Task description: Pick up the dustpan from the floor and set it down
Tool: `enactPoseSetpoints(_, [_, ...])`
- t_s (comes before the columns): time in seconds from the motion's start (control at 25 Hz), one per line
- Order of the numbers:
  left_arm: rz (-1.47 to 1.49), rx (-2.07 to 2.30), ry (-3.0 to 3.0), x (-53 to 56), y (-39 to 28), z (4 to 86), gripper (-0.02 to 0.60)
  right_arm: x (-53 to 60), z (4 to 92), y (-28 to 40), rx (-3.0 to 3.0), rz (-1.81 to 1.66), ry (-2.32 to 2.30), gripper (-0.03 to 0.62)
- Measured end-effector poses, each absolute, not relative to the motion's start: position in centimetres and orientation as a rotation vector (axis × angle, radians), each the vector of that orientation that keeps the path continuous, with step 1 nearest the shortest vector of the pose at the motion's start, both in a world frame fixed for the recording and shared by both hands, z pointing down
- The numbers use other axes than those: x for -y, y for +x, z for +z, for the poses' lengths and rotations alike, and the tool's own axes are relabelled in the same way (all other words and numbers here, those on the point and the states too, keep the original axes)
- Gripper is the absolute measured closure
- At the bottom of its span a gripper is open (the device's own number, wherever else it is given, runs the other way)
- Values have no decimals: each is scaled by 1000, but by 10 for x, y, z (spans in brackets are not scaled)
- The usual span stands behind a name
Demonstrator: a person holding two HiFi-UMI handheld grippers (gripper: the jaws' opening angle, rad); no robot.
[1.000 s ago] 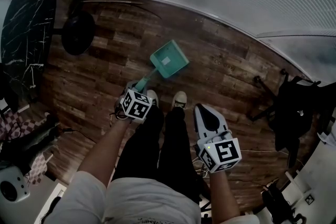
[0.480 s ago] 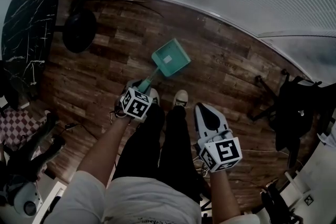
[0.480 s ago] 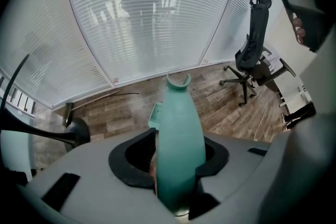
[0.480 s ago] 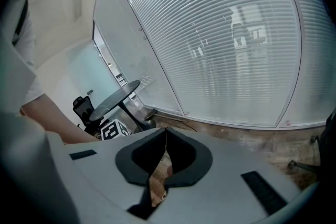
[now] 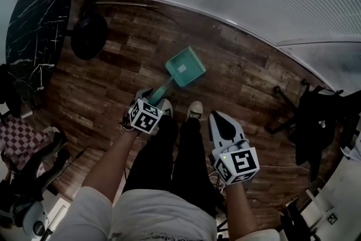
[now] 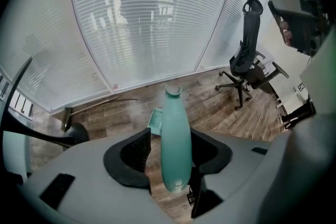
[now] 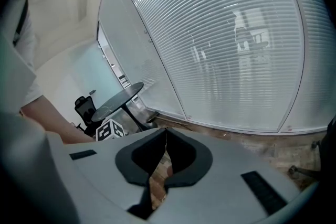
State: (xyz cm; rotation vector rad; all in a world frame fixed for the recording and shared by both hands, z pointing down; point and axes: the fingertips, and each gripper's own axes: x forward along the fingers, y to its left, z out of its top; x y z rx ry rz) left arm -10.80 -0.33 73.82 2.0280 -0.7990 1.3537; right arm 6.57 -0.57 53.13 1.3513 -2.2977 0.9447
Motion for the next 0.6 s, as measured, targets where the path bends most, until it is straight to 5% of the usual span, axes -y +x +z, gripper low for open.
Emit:
enactPoseSetpoints(0.32, [1284, 863, 2096, 1, -112, 682, 364, -3, 496, 61, 2331, 881, 1351, 569])
enactPoseSetpoints(0.6, [1143, 957, 2216, 0, -108, 601, 484, -12, 455, 61, 2355, 782, 1339, 569])
